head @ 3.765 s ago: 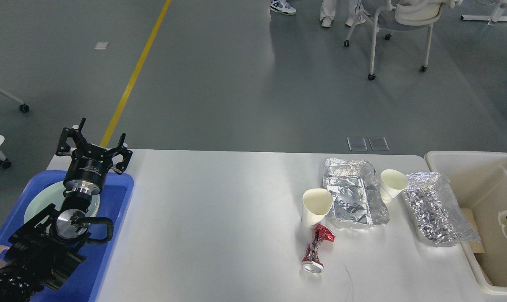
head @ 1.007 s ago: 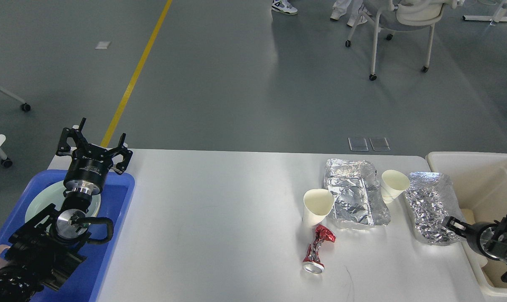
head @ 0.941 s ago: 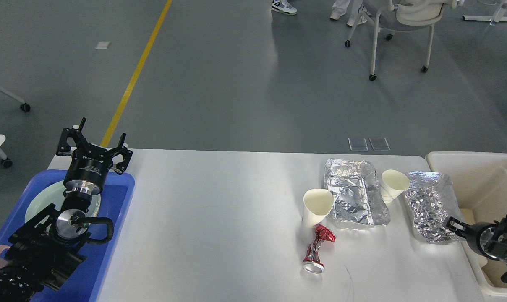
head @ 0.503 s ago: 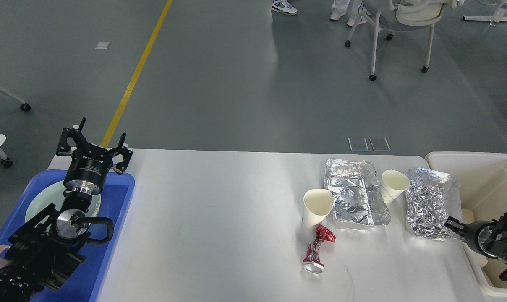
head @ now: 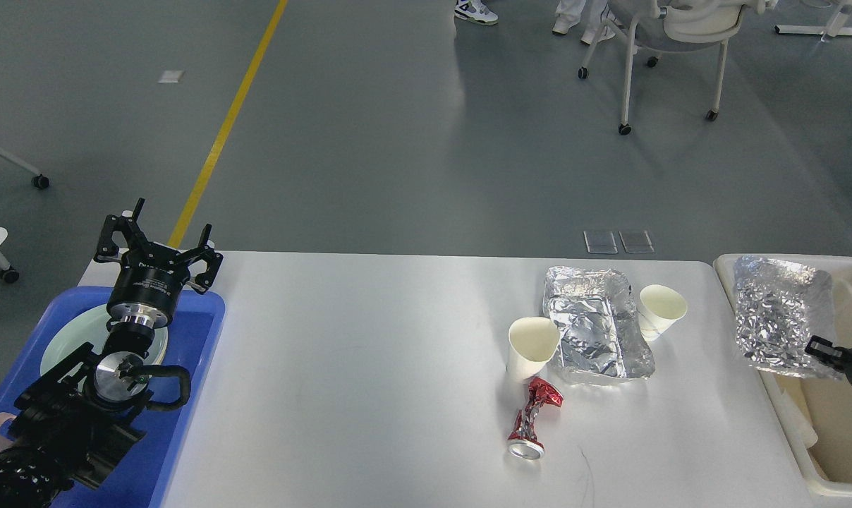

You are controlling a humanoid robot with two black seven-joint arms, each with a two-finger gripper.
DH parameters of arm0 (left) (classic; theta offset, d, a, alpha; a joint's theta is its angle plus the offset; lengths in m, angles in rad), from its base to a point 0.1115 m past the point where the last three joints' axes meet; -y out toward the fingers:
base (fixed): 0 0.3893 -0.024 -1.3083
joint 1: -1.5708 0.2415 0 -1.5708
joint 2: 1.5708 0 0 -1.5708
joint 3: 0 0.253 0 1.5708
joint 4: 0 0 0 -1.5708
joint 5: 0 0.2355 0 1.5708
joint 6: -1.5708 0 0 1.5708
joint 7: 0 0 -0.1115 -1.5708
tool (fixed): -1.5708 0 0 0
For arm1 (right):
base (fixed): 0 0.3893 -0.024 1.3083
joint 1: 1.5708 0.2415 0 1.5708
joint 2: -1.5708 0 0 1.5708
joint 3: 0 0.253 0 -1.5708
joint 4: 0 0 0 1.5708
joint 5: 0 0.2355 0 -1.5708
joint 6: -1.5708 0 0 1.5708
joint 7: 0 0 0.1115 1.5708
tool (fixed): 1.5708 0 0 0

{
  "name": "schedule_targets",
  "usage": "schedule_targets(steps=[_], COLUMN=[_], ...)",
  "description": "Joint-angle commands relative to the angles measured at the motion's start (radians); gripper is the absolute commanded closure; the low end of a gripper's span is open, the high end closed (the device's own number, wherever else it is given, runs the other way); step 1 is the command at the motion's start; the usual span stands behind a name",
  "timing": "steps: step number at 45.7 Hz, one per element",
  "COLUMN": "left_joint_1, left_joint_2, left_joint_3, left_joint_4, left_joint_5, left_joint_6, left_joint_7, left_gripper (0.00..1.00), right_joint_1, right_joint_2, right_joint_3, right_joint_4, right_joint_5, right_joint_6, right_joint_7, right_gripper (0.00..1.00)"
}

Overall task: Tidy desktop
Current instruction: 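Grasp the foil packet, lift it and drop it into the bin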

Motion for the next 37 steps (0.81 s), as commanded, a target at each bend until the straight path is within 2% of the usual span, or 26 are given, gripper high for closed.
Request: schedule_targets(steps=[1,7,11,17,23,30,37], left_joint_1=[0.0,0.0,0.0,0.0,0.0,0.0,0.0], left_joint_2=[0.0,0.0,0.0,0.0,0.0,0.0,0.0], left_joint_3=[0.0,0.0,0.0,0.0,0.0,0.0,0.0], left_joint_4=[0.001,0.001,0.001,0.0,0.0,0.0,0.0], left_joint_5=[0.0,0.0,0.0,-0.001,-0.001,0.0,0.0], left_joint_6=[0.0,0.0,0.0,0.0,0.0,0.0,0.0], left_joint_7=[0.0,0.0,-0.002,0.0,0.0,0.0,0.0], left_gripper=[0.02,0.02,0.02,0.02,0.02,0.02,0.02], right_joint_1=[0.157,0.348,0.476,0.679,0.892,1.047,1.066], right_joint_2=[-0.029,-0.018,-0.004,-0.004,-0.004,0.005,0.026], right_joint_3=[-0.012,-0.029,-0.029,-0.029,-0.026,-0.023,-0.024], right_joint_4=[0.0,0.018,0.095,0.296,0.573,0.833,0.875], right_joint_5=[-0.003,-0.049,-0.093,-0.182,-0.25,-0.255,-0.255], right_joint_6=[0.112,0.218,0.278,0.366,0.453,0.493,0.488], right_joint_7=[0.009,0.01,0.01,0.008,0.006,-0.001,-0.007], right_gripper=[1.0,1.0,1.0,1.0,1.0,1.0,1.0])
